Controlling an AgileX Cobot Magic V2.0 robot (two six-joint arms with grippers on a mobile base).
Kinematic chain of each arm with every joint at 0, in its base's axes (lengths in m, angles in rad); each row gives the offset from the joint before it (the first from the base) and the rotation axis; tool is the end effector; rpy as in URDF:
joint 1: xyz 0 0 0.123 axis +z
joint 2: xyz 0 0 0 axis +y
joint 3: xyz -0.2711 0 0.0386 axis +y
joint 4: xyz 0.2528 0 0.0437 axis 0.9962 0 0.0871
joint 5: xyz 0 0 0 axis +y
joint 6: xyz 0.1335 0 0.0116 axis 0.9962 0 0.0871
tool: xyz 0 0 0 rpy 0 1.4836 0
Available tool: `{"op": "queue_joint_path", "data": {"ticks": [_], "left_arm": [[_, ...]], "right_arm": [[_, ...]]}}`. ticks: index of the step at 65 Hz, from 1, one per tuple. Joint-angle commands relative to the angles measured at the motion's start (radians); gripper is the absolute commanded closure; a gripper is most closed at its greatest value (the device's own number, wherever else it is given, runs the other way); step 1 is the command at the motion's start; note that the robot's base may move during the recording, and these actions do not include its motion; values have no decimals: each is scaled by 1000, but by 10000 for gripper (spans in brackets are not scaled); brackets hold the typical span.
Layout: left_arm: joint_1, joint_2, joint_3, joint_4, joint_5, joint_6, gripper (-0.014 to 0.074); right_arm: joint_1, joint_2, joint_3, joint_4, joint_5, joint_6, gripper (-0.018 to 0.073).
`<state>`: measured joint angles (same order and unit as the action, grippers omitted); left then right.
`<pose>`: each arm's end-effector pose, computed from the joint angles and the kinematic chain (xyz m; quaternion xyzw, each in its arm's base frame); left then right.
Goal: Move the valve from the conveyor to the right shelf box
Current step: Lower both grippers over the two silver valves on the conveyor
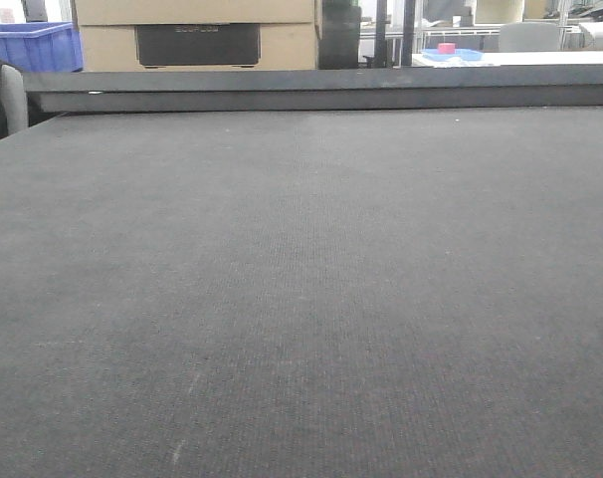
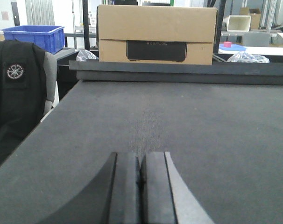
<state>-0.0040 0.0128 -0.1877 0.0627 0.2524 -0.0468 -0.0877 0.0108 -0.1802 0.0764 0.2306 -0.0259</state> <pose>0.1047 0.0017 0.2534 0.0007 0.7035 0.0090 0.7106 0.1049 -0.0069 0.2537 0.0412 0.6964 -0.0080 0.7164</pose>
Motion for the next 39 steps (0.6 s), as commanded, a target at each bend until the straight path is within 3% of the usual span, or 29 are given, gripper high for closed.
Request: {"op": "queue_joint_path", "data": {"ticks": [1, 13, 39], "left_arm": [[-1, 41, -100, 8, 110, 4, 707], [-1, 230, -293, 8, 381, 4, 707], [-1, 821, -714, -10, 773, 4, 707]], "right_arm": [[0, 45, -91, 2, 90, 1, 720], [0, 229, -275, 6, 294, 1, 720], [0, 817, -621, 6, 691, 1, 720]]}}
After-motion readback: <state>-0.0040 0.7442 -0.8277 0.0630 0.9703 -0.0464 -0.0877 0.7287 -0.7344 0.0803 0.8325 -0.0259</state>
